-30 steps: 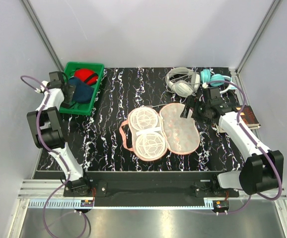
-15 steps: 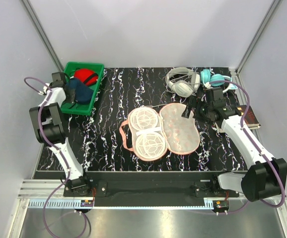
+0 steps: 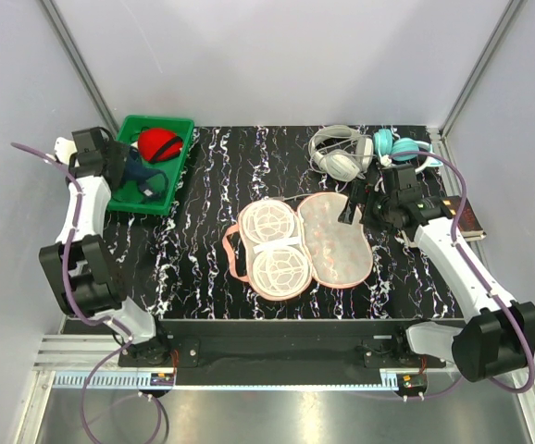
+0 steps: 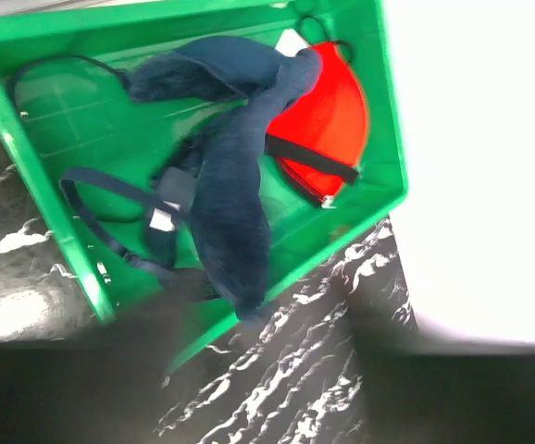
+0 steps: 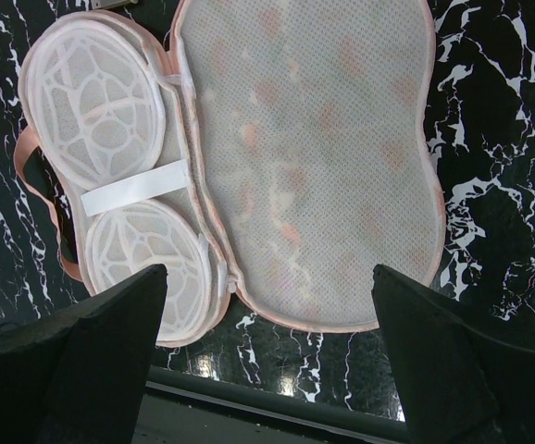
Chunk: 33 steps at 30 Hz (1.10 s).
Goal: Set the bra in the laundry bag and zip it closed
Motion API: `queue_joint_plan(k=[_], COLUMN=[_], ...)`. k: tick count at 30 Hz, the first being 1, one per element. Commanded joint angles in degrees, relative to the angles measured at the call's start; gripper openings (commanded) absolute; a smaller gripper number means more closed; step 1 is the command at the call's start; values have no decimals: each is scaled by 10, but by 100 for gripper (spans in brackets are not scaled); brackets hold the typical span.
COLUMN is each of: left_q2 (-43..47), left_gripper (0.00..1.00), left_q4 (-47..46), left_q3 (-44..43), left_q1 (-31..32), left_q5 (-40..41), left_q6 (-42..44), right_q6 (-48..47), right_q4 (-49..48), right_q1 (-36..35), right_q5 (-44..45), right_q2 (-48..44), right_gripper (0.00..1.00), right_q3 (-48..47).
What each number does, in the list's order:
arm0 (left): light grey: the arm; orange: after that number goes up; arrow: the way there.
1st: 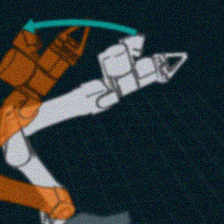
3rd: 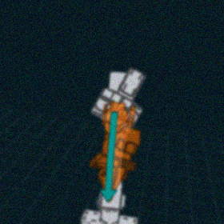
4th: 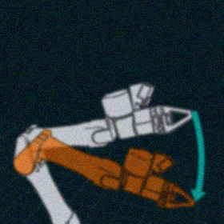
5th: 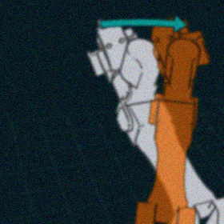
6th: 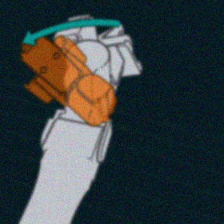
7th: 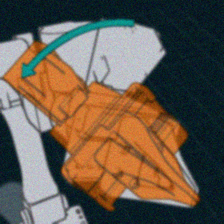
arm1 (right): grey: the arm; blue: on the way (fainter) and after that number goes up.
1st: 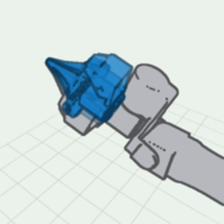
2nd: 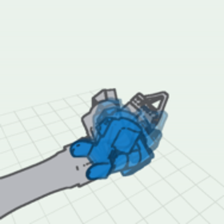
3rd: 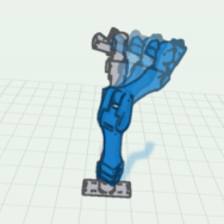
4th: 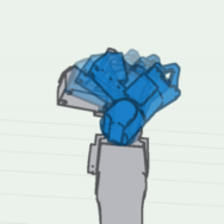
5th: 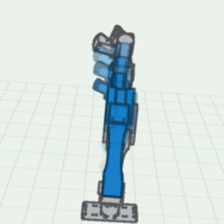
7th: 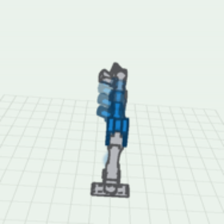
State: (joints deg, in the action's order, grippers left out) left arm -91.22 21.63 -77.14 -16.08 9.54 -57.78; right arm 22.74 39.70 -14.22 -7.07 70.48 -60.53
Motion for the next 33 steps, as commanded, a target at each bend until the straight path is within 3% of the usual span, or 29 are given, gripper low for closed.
queue_joint_plan(k=[1, 5, 7, 10, 15, 19, 21, 23, 33], left_q2=[-41, -42, -51, -119, -263, -349, -386, -416, -495], left_gripper=[96, 89, 83, 79, 80, 79, 68, 65, 68], left_q4=[52, 7, -59, -87, -128, -145, -182, -186, -182], left_q3=[-58, -53, -47, -94, -173, -217, -221, -234, -302], left_q1=[1, 46, 60, 61, 59, 62, 64, 68, 77], left_q5=[15, 64, 47, 1, -68, -76, -88, -92, -19], left_q6=[30, 70, 71, 31, -110, -212, -270, -299, -349], right_q6=[-4, -9, -10, -10, -15, -18, -22, -24, -17], right_q4=[5, 2, -1, -15, -16, -22, -26, -30, -40], right_q1=[-5, -6, -7, -7, -8, -8, -8, -9, -10], right_q5=[-8, -7, -9, -10, -13, -6, -3, -3, -8], right_q2=[-19, 1, 13, 26, 52, 63, 69, 76, 95], right_gripper=[100, 100, 100, 100, 100, 100, 100, 100, 100], right_q3=[-21, -20, -19, -13, -15, -18, -16, -16, -28])
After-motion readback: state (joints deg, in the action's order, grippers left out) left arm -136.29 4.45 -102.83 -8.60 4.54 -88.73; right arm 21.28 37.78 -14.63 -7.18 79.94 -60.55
